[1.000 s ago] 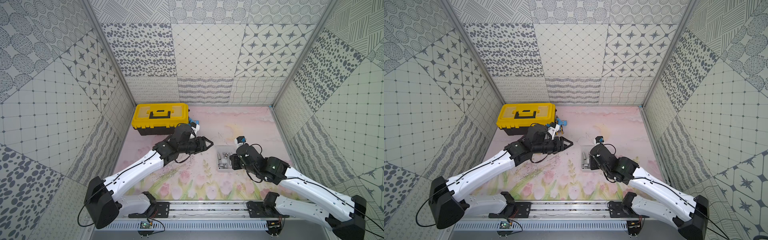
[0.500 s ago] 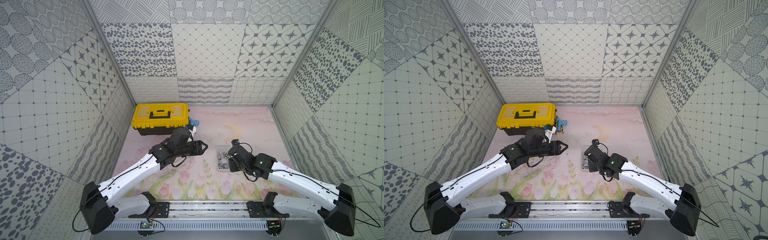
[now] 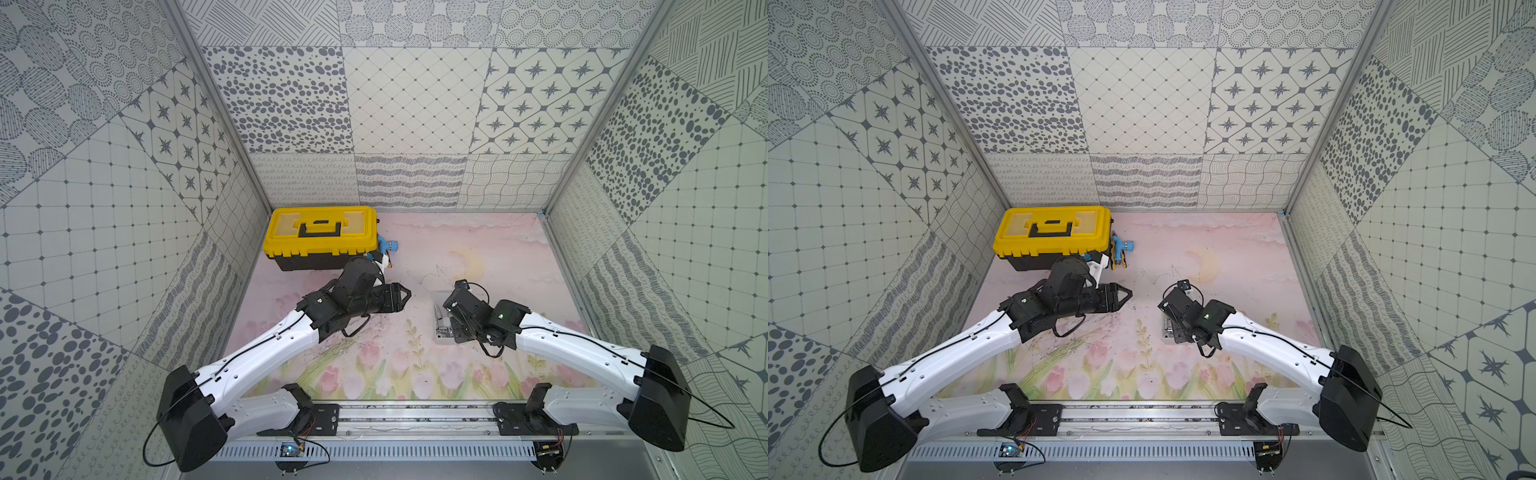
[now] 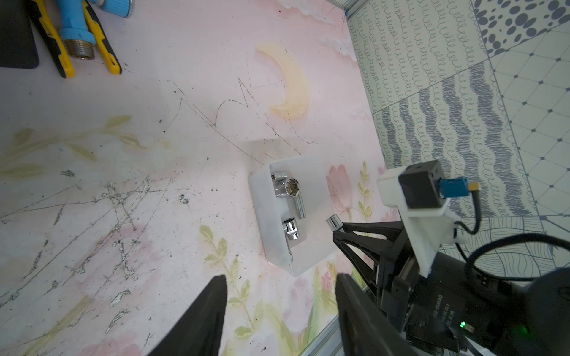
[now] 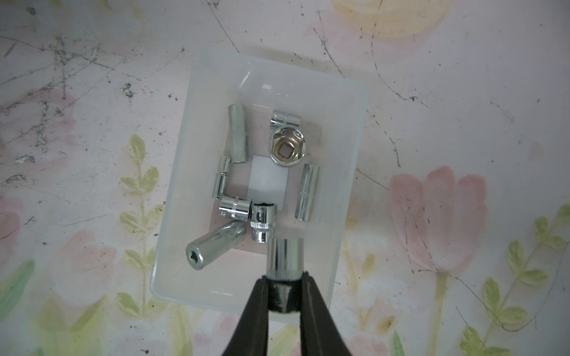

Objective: Put the socket on the desktop into the storage box
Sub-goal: Place the socket head in the storage box.

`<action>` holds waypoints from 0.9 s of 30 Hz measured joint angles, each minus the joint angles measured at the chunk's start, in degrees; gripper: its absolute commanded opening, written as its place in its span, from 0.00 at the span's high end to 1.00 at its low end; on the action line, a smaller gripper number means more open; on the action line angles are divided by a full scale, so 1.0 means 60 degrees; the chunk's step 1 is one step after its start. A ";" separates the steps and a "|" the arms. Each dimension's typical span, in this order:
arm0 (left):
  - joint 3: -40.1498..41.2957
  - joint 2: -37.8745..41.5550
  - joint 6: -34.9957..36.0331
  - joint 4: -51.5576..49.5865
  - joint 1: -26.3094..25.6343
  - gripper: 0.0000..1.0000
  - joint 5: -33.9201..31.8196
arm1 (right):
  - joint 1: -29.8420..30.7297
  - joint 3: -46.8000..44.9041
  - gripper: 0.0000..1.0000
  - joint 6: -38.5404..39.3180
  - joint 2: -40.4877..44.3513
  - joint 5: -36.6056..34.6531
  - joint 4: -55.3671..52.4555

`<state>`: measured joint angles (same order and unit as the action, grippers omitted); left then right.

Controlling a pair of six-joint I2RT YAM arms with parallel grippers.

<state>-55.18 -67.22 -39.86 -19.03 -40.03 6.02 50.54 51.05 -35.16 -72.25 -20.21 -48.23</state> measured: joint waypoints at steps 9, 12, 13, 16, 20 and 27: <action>0.0047 -0.0084 0.0033 0.0000 0.0000 0.39 -0.0062 | -0.0470 0.0000 0.96 0.0215 -0.0291 0.0131 0.0237; 0.0066 -0.0087 0.0058 0.0000 0.0000 0.39 -0.0069 | -0.0514 0.0000 0.85 0.0226 -0.0350 0.0189 0.0310; 0.0076 -0.0091 0.0062 0.0000 0.0000 0.39 -0.0069 | -0.0517 0.0000 0.81 0.0226 -0.0350 0.0208 0.0317; 0.0087 -0.0102 0.0073 0.0000 0.0000 0.39 -0.0073 | -0.0565 0.0000 0.62 0.0248 -0.0350 0.0270 0.0375; 0.0095 -0.0102 0.0080 0.0000 -0.0004 0.39 -0.0073 | -0.0565 0.0000 0.51 0.0255 -0.0317 0.0295 0.0412; 0.0091 -0.0102 0.0095 0.0000 -0.0004 0.39 -0.0076 | -0.0565 0.0000 0.31 0.0215 0.0492 0.0251 0.0415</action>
<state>-54.63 -67.83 -39.29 -19.03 -40.05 5.56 47.16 51.05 -33.87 -69.30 -18.70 -45.74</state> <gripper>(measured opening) 0.610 0.651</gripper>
